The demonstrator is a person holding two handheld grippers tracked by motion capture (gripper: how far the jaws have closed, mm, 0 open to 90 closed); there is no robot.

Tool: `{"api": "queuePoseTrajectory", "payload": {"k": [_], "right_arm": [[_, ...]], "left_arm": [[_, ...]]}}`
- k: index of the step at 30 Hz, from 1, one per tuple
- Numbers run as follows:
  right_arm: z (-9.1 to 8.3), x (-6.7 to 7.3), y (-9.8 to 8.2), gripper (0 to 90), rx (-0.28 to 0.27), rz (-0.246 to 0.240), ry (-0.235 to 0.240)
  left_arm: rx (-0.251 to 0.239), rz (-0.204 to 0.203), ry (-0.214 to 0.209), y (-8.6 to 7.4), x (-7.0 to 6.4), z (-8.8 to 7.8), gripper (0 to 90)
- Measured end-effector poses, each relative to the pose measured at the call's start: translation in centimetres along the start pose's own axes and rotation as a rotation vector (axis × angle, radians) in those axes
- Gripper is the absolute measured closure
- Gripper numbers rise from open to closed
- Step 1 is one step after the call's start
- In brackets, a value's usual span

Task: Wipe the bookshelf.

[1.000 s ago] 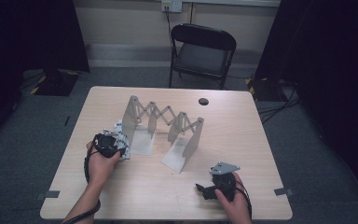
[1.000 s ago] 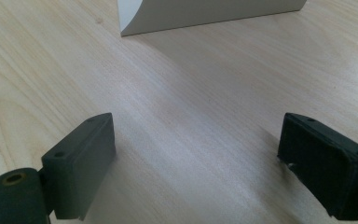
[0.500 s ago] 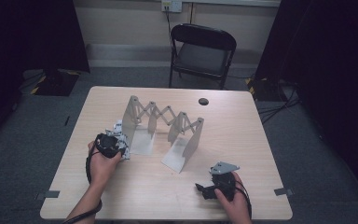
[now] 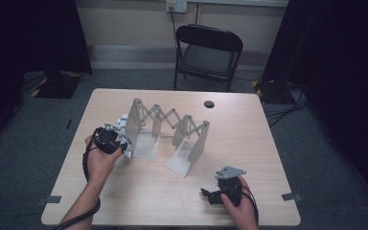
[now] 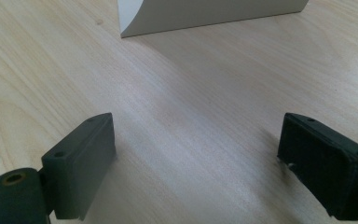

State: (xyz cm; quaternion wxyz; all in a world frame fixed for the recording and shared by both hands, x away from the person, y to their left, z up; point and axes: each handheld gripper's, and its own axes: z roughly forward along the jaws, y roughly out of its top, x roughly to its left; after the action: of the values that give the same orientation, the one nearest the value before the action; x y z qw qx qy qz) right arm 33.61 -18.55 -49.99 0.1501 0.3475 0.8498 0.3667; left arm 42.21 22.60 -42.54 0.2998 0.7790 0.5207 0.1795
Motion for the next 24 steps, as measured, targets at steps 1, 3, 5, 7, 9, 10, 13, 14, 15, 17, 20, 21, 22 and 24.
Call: {"api": "queuePoseTrajectory", "payload": {"k": [1, 3, 5, 7, 9, 10, 13, 14, 15, 17, 20, 21, 22, 24], "right_arm": [[0.0, 0.0, 0.0, 10.3, 0.000, 0.000, 0.000], [0.0, 0.0, 0.0, 10.3, 0.000, 0.000, 0.000], [0.0, 0.0, 0.0, 10.3, 0.000, 0.000, 0.000], [0.0, 0.0, 0.0, 10.4, 0.000, 0.000, 0.001], [0.0, 0.0, 0.0, 10.3, 0.000, -0.001, 0.001], [0.0, 0.0, 0.0, 10.3, -0.001, -0.001, 0.000], [0.0, 0.0, 0.0, 10.3, -0.001, -0.001, 0.000], [0.0, 0.0, 0.0, 10.3, 0.000, -0.001, 0.000], [0.0, 0.0, 0.0, 10.3, 0.000, -0.001, 0.000], [0.0, 0.0, 0.0, 10.3, 0.000, -0.001, 0.000], [0.0, 0.0, 0.0, 10.3, 0.000, 0.000, -0.001], [0.0, 0.0, 0.0, 10.3, 0.000, 0.000, 0.000], [0.0, 0.0, 0.0, 10.3, 0.000, 0.000, 0.000], [0.0, 0.0, 0.0, 10.3, 0.000, 0.000, -0.001]], "left_arm": [[-0.010, 0.001, -0.003, 0.3, 0.1, -0.3, 74.7], [-0.029, 0.011, 0.001, 1.0, 0.2, -1.0, 74.7], [-0.046, 0.011, -0.002, 1.5, 0.2, -1.6, 74.7], [-0.059, 0.014, 0.000, 1.9, 0.2, -1.9, 74.7], [-0.056, 0.014, -0.006, 1.9, 0.2, -1.8, 74.7], [-0.055, 0.014, -0.008, 1.8, 0.1, -1.6, 74.7], [-0.054, 0.020, -0.012, 1.3, -0.1, -0.8, 74.6], [-0.053, 0.021, -0.012, 1.1, -0.2, -0.6, 74.6], [-0.046, 0.020, -0.015, 0.8, -0.2, -0.2, 74.6], [-0.033, 0.016, -0.017, 0.3, -0.1, 0.4, 74.5], [-0.023, 0.018, -0.017, -0.3, -0.1, 1.2, 74.4], [-0.017, 0.014, -0.020, -0.6, -0.1, 1.5, 74.3], [-0.012, 0.013, -0.022, -0.8, -0.1, 1.7, 74.3], [0.002, 0.021, -0.018, -1.4, -0.1, 2.4, 74.2]]}}
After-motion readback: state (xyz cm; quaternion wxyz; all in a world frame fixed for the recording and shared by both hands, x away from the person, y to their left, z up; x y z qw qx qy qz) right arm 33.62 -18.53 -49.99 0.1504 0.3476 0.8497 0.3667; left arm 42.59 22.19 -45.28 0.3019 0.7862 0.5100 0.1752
